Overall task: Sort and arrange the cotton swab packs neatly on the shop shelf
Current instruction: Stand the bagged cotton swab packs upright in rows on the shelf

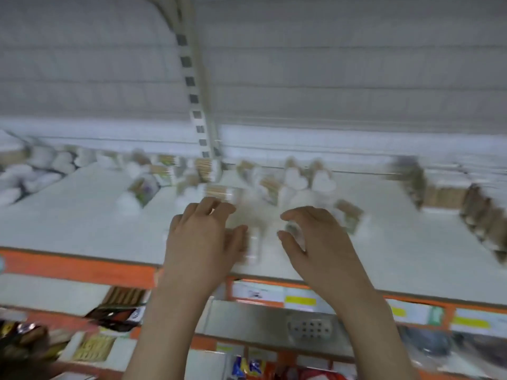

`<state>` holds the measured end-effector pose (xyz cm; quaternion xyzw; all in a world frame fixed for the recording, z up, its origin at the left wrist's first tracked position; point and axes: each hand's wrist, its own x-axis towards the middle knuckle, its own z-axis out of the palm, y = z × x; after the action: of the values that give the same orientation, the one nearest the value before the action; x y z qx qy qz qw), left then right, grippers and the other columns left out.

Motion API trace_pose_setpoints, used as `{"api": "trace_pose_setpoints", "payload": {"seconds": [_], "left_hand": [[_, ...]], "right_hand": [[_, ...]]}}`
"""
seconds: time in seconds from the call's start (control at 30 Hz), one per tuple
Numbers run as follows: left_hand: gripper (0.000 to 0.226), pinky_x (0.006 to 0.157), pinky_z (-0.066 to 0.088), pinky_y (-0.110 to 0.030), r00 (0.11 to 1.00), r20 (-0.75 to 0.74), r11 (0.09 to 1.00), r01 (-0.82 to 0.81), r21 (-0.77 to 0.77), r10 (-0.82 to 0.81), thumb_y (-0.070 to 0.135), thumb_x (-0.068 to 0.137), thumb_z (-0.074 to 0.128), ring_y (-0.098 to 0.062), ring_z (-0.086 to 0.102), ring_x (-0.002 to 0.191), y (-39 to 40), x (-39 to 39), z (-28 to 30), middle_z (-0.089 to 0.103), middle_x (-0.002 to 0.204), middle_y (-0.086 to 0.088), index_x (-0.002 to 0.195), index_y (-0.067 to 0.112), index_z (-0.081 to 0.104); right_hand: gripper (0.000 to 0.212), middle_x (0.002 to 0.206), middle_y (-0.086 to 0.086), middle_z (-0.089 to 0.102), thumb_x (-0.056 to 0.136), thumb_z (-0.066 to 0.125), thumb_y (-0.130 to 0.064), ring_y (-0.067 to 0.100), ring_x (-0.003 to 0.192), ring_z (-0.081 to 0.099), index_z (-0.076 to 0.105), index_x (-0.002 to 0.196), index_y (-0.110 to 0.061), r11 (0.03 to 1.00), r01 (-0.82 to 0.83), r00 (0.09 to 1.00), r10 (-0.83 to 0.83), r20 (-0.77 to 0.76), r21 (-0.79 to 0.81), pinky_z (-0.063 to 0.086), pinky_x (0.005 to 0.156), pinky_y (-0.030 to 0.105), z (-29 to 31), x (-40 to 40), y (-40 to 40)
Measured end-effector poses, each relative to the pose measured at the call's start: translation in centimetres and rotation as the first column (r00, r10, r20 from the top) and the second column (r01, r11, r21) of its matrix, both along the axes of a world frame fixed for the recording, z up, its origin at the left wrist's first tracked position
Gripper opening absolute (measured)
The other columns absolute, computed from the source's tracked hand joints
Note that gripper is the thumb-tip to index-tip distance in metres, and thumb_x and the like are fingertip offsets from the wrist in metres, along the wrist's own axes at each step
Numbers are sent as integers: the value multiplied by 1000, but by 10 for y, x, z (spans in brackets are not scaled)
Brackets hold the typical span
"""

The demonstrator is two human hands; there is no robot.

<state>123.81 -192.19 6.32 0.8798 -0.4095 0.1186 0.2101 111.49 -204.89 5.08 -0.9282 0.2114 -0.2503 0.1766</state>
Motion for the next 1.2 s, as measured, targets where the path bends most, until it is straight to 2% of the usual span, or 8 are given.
{"api": "trace_pose_setpoints", "payload": {"seconds": [0.17,0.37,0.47,0.6,0.9,1.2], "left_hand": [[32,87,42,-41,993,-62,994,-104,15,104,33,84,62,-29,54,105,98,63,-2,61,112,-3,112,17,63],[33,89,42,-39,980,-127,988,-156,-16,153,35,87,58,-25,53,107,162,108,-4,60,116,0,115,18,62],[33,91,41,-38,974,-151,985,-174,-15,170,35,87,58,-25,52,108,173,121,-8,59,117,0,115,19,62],[34,90,40,-37,970,-145,980,-197,-3,195,37,87,57,-24,52,109,176,139,-13,59,117,1,116,20,61],[37,93,39,-36,970,-92,974,-222,31,224,42,89,53,-20,51,110,179,187,-12,58,119,5,120,24,58],[38,93,39,-34,958,-115,965,-260,41,263,45,89,50,-17,52,111,234,268,-29,58,118,7,122,26,55]], "right_hand": [[22,106,3,62,88,58,-18,22,104,53,63,109,-12,999,-38,999,38,-27,20,35,84,25,-1,54,73],[23,109,-2,63,89,58,-19,15,107,51,63,111,-13,997,-62,997,64,-41,37,27,81,11,3,98,123],[24,106,-2,63,89,58,-20,12,105,50,63,111,-14,996,-85,995,86,-47,33,28,81,10,4,114,130],[26,114,-3,60,90,57,-23,15,113,48,61,114,-17,995,-100,994,100,-51,4,27,86,13,0,139,128],[27,118,-4,59,90,56,-26,15,115,47,58,116,-19,992,-123,992,124,-35,11,22,83,9,-6,195,122],[27,118,-4,59,90,57,-26,13,116,46,59,116,-19,985,-171,982,171,-76,-5,21,82,7,-17,283,170]]}}
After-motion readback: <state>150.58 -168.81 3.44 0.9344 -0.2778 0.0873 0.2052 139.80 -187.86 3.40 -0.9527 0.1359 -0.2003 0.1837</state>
